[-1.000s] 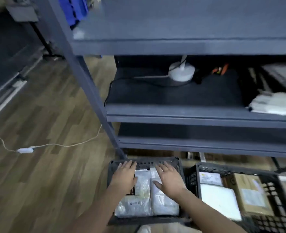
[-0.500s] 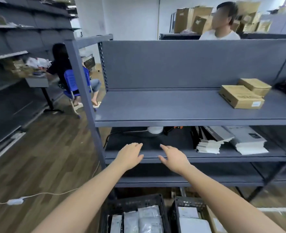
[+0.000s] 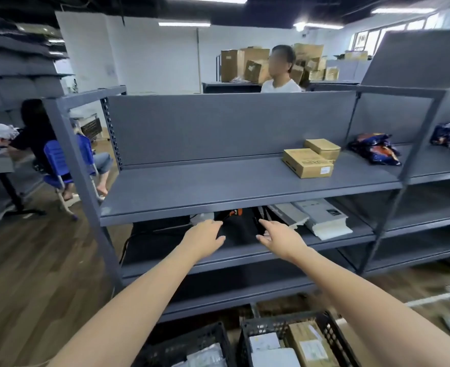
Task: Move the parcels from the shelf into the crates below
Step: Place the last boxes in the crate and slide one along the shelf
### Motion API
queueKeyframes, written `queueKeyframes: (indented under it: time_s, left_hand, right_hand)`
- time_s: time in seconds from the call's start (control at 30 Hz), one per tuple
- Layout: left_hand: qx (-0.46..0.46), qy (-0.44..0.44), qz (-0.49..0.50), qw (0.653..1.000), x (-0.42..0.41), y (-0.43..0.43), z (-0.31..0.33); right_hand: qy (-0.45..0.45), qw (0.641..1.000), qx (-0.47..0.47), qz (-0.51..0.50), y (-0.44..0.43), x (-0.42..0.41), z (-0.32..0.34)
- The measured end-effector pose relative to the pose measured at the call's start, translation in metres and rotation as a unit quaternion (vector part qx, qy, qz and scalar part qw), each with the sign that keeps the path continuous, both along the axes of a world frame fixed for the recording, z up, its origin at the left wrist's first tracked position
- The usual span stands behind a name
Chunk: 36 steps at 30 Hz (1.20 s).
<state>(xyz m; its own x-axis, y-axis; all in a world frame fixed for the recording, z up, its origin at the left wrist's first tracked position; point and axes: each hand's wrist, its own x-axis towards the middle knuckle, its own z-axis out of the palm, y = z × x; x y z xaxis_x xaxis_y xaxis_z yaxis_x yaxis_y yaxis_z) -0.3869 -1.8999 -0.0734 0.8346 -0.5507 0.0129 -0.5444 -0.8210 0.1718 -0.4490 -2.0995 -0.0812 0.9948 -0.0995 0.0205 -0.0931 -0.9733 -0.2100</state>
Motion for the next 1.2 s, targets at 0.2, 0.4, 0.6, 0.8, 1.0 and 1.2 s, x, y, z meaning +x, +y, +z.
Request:
queueKeyframes:
  time_s: [0.2, 0.4, 0.6, 0.8, 1.0, 1.2]
  left_hand:
    - [0.003, -0.02, -0.044, 0.999, 0.035, -0.055, 0.011]
    - [0.014, -0.059, -0.089, 0.994, 0.085, -0.122, 0.023]
    - [0.034, -0.022, -0.126, 0.991, 0.115, -0.179, 0.008]
    - [0.025, -0.024, -0.118, 0.992, 0.14, -0.24, 0.002]
    - [-0.002, 0.006, -0.054, 0.999, 0.18, -0.317, 0.004]
    - [-0.036, 0.034, -0.021, 0.999, 0.21, -0.386, 0.002]
  right_hand:
    - [-0.029, 0.999, -0.023, -0.019, -0.045, 0.018, 0.013]
    - [-0.042, 0.995, -0.027, -0.087, -0.114, 0.05, 0.018]
    - [-0.032, 0.989, -0.036, -0.143, -0.179, 0.062, 0.011]
    - [-0.039, 0.984, -0.01, -0.174, -0.27, 0.094, -0.001]
    - [-0.027, 0.988, 0.006, -0.154, -0.354, 0.142, -0.003]
    - [0.014, 0.994, 0.009, -0.105, -0.407, 0.197, -0.005]
